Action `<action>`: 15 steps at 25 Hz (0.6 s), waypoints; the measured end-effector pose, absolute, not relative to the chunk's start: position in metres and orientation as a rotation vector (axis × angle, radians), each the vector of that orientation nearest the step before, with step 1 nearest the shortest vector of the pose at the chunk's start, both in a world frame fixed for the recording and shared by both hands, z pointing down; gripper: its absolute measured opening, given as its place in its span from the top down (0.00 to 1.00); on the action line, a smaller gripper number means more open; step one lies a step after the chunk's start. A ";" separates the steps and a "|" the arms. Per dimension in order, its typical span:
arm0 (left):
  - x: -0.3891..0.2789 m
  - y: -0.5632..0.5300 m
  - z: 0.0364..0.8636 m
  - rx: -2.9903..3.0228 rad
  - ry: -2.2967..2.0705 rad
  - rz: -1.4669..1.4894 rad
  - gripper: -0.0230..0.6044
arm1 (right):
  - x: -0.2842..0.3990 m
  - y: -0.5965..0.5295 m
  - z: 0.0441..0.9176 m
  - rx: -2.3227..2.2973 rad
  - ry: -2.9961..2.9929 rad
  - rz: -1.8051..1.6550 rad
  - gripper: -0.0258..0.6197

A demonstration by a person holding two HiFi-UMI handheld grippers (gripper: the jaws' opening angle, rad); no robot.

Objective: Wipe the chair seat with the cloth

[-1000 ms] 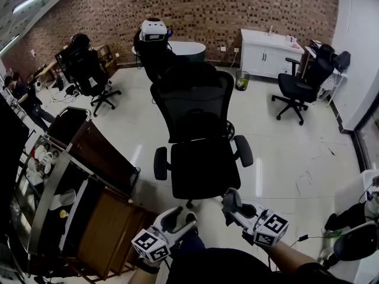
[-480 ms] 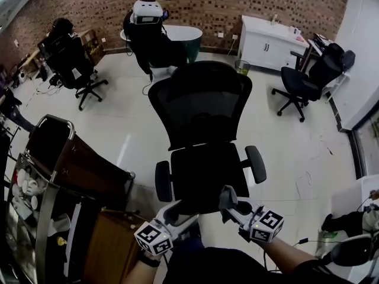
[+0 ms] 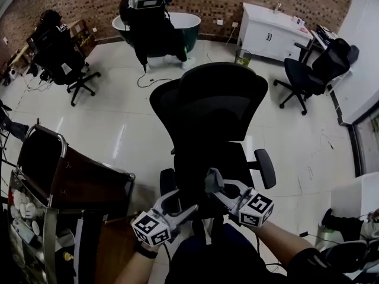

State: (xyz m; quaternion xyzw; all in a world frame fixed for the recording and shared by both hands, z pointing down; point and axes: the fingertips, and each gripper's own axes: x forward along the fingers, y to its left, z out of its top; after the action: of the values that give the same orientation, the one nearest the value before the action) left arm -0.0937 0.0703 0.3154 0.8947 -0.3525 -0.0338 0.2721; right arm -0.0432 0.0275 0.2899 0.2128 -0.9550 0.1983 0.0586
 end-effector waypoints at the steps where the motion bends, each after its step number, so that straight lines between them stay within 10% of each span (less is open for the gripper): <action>1: -0.095 0.064 0.318 2.405 -0.953 -0.089 0.45 | -0.047 0.021 0.293 0.635 -2.889 0.609 0.91; 15: -0.117 -0.001 0.412 2.187 -1.052 -0.068 0.44 | -0.106 -0.055 0.495 0.367 -2.557 0.607 0.91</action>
State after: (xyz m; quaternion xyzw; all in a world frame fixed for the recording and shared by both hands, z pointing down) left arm -0.1166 -0.0011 0.4118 0.8441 -0.4061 -0.0264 0.3491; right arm -0.1061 -0.0545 0.4951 0.1341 -0.9351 0.2219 0.2415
